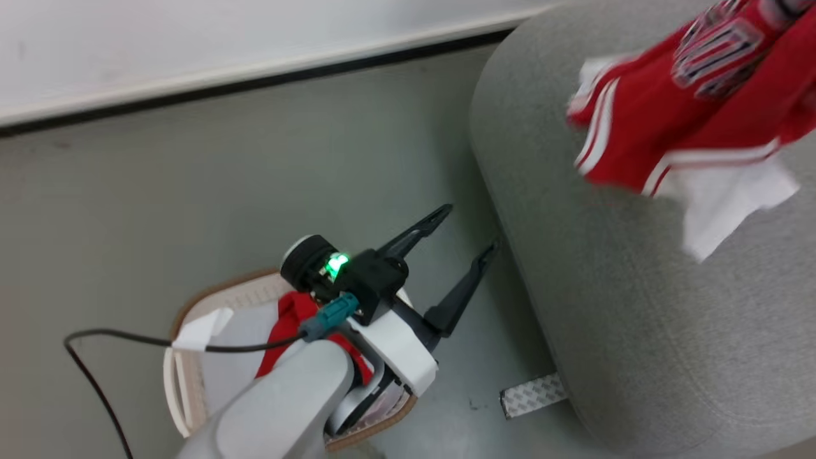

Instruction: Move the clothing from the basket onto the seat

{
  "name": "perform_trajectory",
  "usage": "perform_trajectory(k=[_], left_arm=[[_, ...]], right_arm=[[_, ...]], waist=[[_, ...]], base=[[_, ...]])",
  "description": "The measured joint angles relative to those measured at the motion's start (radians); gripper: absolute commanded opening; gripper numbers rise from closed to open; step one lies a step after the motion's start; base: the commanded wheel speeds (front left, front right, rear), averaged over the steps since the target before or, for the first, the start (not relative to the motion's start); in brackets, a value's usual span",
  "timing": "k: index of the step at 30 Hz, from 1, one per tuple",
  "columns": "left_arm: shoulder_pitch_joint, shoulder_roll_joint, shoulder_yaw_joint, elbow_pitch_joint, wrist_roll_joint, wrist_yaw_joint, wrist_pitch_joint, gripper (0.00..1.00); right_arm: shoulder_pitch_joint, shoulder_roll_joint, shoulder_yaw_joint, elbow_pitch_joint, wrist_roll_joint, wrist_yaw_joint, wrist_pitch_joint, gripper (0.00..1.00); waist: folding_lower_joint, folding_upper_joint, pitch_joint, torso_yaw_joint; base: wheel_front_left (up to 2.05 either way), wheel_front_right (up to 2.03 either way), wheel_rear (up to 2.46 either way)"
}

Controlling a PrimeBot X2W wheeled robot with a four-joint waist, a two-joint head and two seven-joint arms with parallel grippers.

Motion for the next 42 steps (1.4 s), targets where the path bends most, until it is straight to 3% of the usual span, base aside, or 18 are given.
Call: perform_trajectory(k=[5,11,19,26,31,32,33,34,35,42], left_arm=[[-0.022,0.022,0.008,-0.023,0.007,0.004,0.013,1.0],[-0.059,0.037,0.01,-0.054,0.017,0.004,0.029,1.0],[-0.087,0.041,0.012,-0.077,0.021,0.013,0.036,1.0],[-0.097,0.047,0.019,-0.084,0.021,0.022,0.036,1.0],[-0.097,0.05,0.032,-0.083,0.015,0.032,0.026,1.0],[-0.097,0.052,0.032,-0.081,0.015,0.035,0.025,1.0],[-0.096,0.053,0.032,-0.078,0.014,0.037,0.023,1.0],[-0.094,0.054,0.031,-0.074,0.013,0.039,0.021,1.0],[-0.089,0.053,0.03,-0.07,0.01,0.039,0.02,1.0],[-0.058,0.05,0.029,-0.023,-0.002,0.045,-0.002,1.0]], right_arm=[[-0.17,-0.106,-0.035,0.09,0.048,0.0,0.064,0.0],[-0.32,-0.164,-0.059,0.255,0.052,0.0,0.079,0.0],[-0.33,-0.104,0.036,0.488,0.043,0.0,0.109,0.0],[-0.317,-0.047,0.094,0.686,0.081,0.0,0.249,0.0],[-0.317,-0.04,0.135,0.734,0.115,0.0,0.348,0.02],[-0.318,-0.04,0.14,0.739,0.123,0.0,0.362,0.17],[-0.318,-0.039,0.145,0.741,0.131,0.0,0.373,0.38],[-0.318,-0.038,0.152,0.742,0.137,0.0,0.381,0.49],[-0.319,-0.038,0.158,0.742,0.14,0.0,0.389,1.0],[-0.296,-0.039,0.208,0.736,0.182,0.0,0.458,1.0]], waist=[[0.0001,0.0,0.091,0.034],[0.0001,0.0,0.195,0.071],[0.0001,0.0,0.306,0.123],[0.0,0.0,0.357,0.157],[0.0,0.0,0.348,0.163],[0.0,-0.0001,0.344,0.162],[0.0,0.0,0.339,0.162],[0.0,0.0,0.332,0.16],[-0.0001,0.0,0.325,0.158],[-0.0001,0.0,0.248,0.144]], base=[[0.0,0.0,0.0],[0.0,0.0,0.0],[0.0,0.0,0.0],[0.0,0.0,0.0],[0.0,0.0,0.0],[0.0,0.0,0.0],[0.0,0.0,0.0],[0.0,0.0,0.0],[0.0,0.0,0.0],[0.0,0.0,0.0]])
